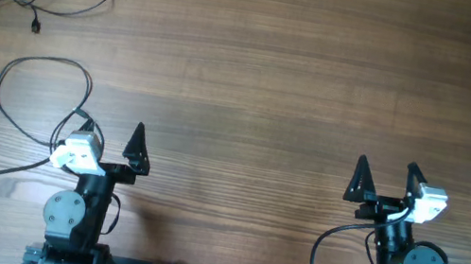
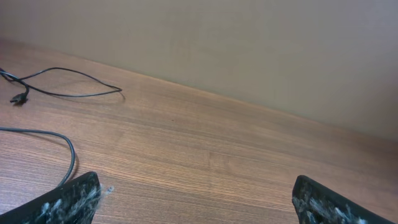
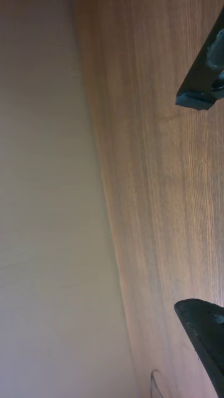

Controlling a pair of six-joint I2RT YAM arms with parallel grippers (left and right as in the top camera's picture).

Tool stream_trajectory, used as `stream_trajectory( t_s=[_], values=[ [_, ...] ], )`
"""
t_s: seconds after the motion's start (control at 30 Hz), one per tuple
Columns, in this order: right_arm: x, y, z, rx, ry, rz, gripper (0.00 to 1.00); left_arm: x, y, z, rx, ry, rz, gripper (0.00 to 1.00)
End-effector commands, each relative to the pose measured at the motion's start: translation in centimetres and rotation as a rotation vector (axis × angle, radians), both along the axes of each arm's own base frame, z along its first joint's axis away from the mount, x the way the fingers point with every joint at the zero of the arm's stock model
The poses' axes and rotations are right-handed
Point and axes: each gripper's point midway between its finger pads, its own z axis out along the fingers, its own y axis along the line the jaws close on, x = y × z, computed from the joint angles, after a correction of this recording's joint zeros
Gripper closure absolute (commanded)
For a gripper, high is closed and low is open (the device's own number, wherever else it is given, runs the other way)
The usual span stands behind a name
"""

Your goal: Untangle cables

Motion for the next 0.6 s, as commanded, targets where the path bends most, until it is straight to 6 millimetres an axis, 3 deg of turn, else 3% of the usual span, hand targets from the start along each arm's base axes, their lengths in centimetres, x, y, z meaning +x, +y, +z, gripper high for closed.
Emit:
stream_trajectory(
  t_s=[0.0, 0.57],
  values=[
    [-0.07, -0.05, 0.22, -0.084, -0.022, -0.003, 0.0, -0.02, -0.09, -0.14, 0.019, -0.002, -0.009, 0.0],
    [-0.08, 0.02, 0.3, -0.187, -0.035, 0.001, 0.0, -0.02, -0.09, -0.13, 0.019, -0.002, -0.009, 0.0]
  ],
)
